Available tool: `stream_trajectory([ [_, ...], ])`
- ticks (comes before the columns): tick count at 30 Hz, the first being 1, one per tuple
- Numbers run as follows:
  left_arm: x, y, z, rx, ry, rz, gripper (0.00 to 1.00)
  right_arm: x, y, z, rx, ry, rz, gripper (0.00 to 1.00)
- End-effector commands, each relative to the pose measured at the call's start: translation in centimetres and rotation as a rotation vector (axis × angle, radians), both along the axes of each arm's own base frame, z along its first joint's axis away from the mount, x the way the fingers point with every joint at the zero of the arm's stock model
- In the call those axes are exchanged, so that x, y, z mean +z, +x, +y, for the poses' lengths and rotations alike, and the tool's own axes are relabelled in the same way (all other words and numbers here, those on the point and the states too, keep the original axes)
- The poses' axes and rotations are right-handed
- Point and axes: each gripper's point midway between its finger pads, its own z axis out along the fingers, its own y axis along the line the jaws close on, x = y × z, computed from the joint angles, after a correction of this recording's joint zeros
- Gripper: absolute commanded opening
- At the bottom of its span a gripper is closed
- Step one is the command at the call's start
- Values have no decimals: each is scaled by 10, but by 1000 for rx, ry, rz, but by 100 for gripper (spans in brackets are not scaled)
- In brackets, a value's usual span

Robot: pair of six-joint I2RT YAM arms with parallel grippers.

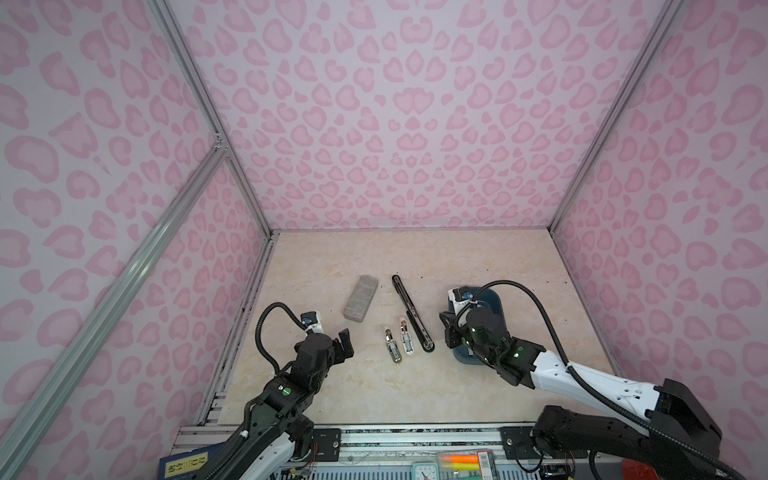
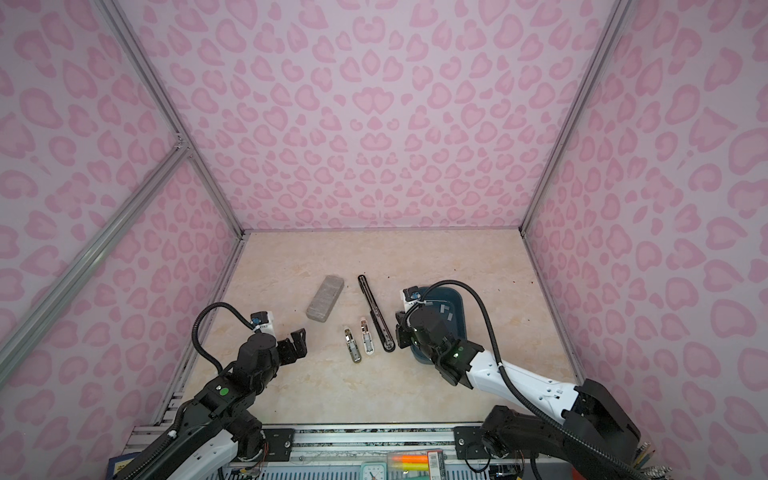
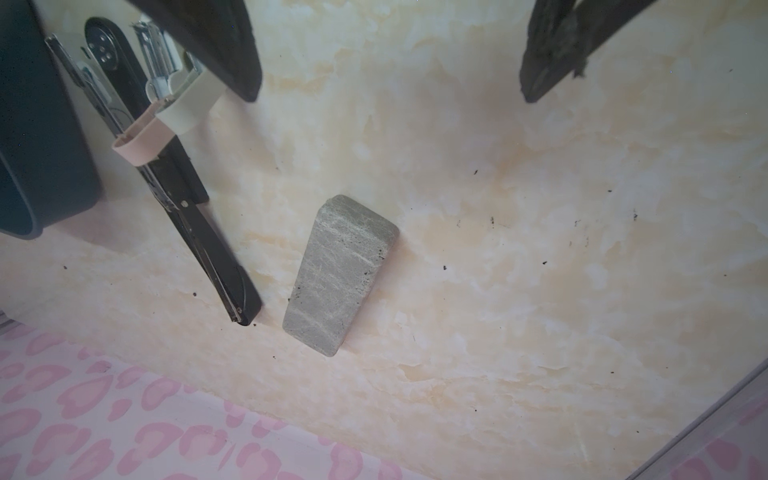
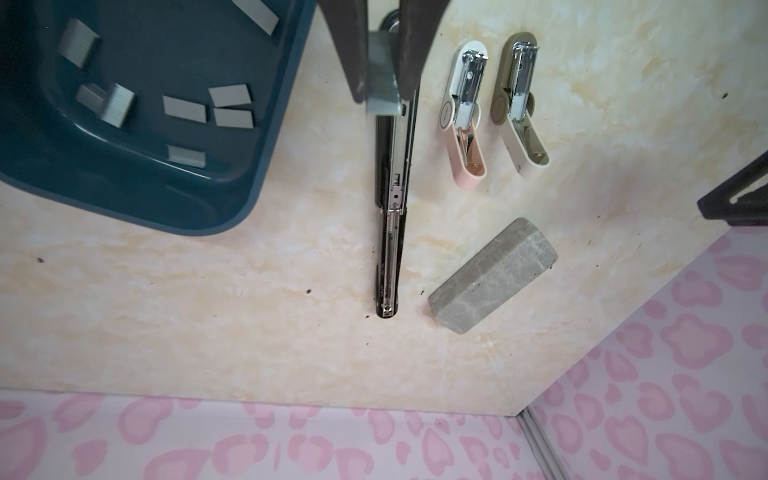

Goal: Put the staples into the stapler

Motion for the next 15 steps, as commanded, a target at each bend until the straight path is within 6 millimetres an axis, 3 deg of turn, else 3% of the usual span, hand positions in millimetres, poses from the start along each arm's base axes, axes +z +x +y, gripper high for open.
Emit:
stream_trajectory([
  [1,12,6,-7,-24,-21,-44,98,-2,-7,28,134,22,-6,9],
  [5,13,5,-6,-26,-26,-54,98,-15,-10,40,146,-16,2,8],
  [15,17,4,-3,-15,-32,-79,99,-29,-10,33,110,-52,19,8],
])
